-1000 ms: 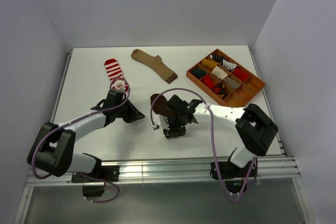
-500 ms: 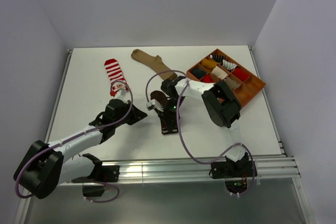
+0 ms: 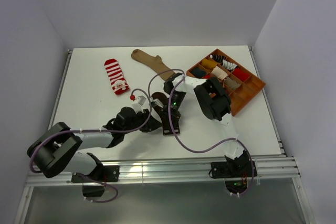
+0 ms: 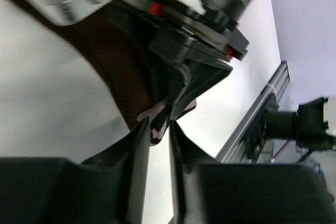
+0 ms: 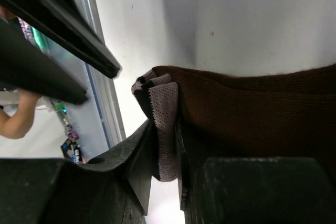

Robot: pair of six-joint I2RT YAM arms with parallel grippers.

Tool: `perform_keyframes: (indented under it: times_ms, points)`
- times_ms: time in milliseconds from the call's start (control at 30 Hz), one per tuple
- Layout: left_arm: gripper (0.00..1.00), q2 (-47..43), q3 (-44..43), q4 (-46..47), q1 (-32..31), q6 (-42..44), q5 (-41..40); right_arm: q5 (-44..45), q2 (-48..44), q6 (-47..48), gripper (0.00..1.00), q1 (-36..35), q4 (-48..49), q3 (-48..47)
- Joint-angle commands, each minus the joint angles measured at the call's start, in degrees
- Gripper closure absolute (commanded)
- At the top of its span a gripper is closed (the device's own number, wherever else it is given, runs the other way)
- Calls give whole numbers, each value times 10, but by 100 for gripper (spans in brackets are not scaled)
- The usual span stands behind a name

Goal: Roll the socks
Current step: Roll the sock at the center of the board.

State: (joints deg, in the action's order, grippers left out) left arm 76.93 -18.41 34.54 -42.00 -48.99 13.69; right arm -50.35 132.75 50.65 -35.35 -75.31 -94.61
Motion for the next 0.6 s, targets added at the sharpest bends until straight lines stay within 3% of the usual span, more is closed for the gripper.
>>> perform_keyframes:
  times_ms: [0, 267, 567]
  points:
    - [69, 30, -11, 99, -10, 36, 52, -4, 15, -3, 72, 5, -32, -22]
    - [56, 122, -43, 123, -28, 62, 81, -26, 44, 6, 71, 17, -70, -47]
    - [56, 151, -68, 90, -42, 79, 43, -27, 48, 2, 71, 24, -71, -47]
